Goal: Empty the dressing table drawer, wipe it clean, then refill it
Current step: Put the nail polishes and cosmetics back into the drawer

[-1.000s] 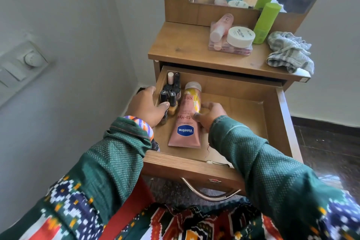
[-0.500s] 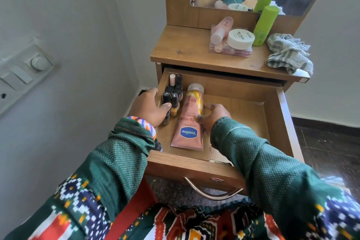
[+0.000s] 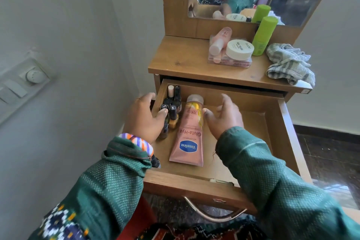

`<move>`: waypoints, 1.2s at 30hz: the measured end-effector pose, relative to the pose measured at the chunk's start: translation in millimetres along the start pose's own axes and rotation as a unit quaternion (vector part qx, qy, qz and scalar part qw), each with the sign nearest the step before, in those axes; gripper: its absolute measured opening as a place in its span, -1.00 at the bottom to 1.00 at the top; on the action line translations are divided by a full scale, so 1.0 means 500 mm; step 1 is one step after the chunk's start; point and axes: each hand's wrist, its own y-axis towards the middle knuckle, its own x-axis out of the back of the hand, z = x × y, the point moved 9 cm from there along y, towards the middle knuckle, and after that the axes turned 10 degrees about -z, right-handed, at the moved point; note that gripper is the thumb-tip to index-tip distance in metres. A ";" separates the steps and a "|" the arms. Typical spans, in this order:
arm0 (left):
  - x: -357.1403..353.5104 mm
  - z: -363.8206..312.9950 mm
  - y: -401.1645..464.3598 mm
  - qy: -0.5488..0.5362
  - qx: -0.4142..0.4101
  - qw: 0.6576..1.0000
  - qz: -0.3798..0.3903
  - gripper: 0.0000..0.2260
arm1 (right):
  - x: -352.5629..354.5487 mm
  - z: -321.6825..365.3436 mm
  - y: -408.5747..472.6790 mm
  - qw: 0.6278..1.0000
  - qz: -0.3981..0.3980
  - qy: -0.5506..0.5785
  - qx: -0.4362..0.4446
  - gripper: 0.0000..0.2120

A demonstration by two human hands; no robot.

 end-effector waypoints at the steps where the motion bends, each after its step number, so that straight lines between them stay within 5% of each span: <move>1: 0.008 -0.011 0.001 -0.002 -0.014 1.000 -0.014 -0.60 | 0.020 0.016 0.003 0.999 -0.021 0.003 0.026 -0.36; 6: 0.022 -0.092 0.017 -0.026 -0.088 0.996 -0.008 -0.57 | 0.111 0.084 0.036 0.990 -0.095 -0.008 0.104 -0.38; 11: 0.027 -0.202 0.053 -0.028 -0.156 0.987 0.013 -0.60 | 0.167 0.187 0.113 0.947 -0.141 -0.192 0.218 -0.36; 18: -0.011 -0.282 0.050 -0.031 -0.201 0.978 0.044 -0.62 | 0.139 0.178 0.248 0.963 -0.035 -0.236 0.123 -0.45; 23: -0.039 -0.283 0.037 -0.038 -0.204 0.976 0.068 -0.64 | 0.158 0.173 0.246 0.969 -0.032 -0.190 0.152 -0.45; 28: -0.076 -0.275 0.040 -0.142 -0.127 0.975 0.111 -0.80 | 0.206 0.175 0.160 0.964 -0.007 -0.134 0.232 -0.28; 32: -0.165 -0.255 -0.001 -0.322 0.065 0.909 0.255 -0.76 | 0.197 0.132 0.069 0.947 0.103 -0.159 0.258 -0.11; 36: -0.224 -0.236 -0.064 -0.334 0.134 0.869 0.339 -0.80 | 0.171 0.059 0.034 0.937 0.162 -0.189 0.246 -0.04</move>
